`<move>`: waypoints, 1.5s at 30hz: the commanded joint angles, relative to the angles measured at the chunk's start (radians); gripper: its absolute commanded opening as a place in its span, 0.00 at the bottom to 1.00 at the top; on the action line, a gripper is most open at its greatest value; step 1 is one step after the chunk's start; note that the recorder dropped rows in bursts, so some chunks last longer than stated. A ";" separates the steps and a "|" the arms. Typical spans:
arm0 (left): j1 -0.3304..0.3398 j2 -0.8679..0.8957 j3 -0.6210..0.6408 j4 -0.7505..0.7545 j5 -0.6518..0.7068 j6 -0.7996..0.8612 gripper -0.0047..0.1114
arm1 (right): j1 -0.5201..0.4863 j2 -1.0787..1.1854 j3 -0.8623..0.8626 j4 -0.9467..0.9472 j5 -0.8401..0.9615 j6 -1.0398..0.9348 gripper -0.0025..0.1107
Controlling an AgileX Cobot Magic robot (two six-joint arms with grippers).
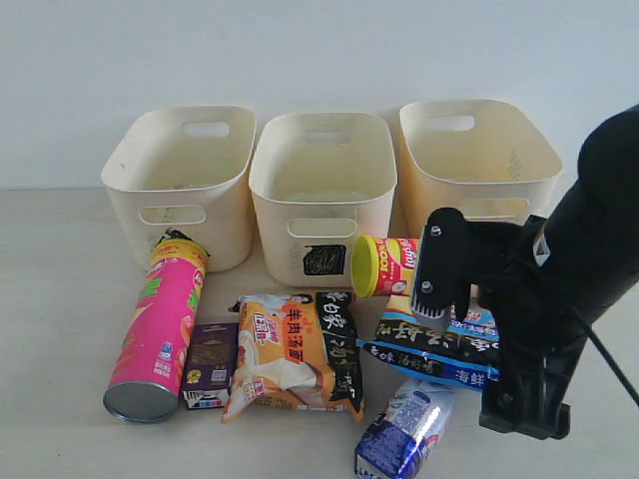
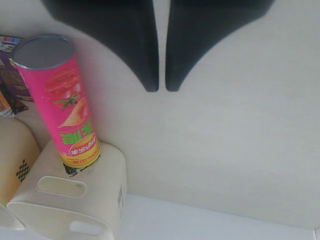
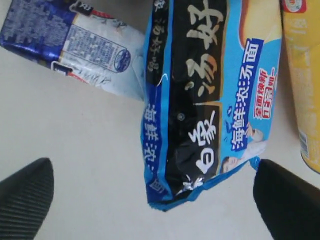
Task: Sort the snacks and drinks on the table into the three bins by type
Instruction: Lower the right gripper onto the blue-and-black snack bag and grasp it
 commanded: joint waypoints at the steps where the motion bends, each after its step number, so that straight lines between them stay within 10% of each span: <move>1: 0.003 -0.004 -0.003 -0.007 -0.003 -0.008 0.08 | 0.001 0.059 -0.004 -0.011 -0.061 0.019 0.95; 26: 0.003 -0.004 -0.003 -0.007 -0.003 -0.008 0.08 | 0.001 0.291 -0.004 -0.412 -0.291 0.308 0.92; 30: 0.003 -0.004 -0.003 -0.007 -0.003 -0.008 0.08 | 0.001 0.291 -0.004 -0.412 -0.285 0.313 0.66; 35: 0.003 -0.004 -0.003 -0.007 -0.003 -0.008 0.08 | 0.001 0.291 -0.004 -0.412 -0.241 0.310 0.04; 45: 0.003 -0.004 -0.003 -0.007 -0.003 -0.008 0.08 | 0.001 0.218 -0.004 -0.428 -0.154 0.268 0.02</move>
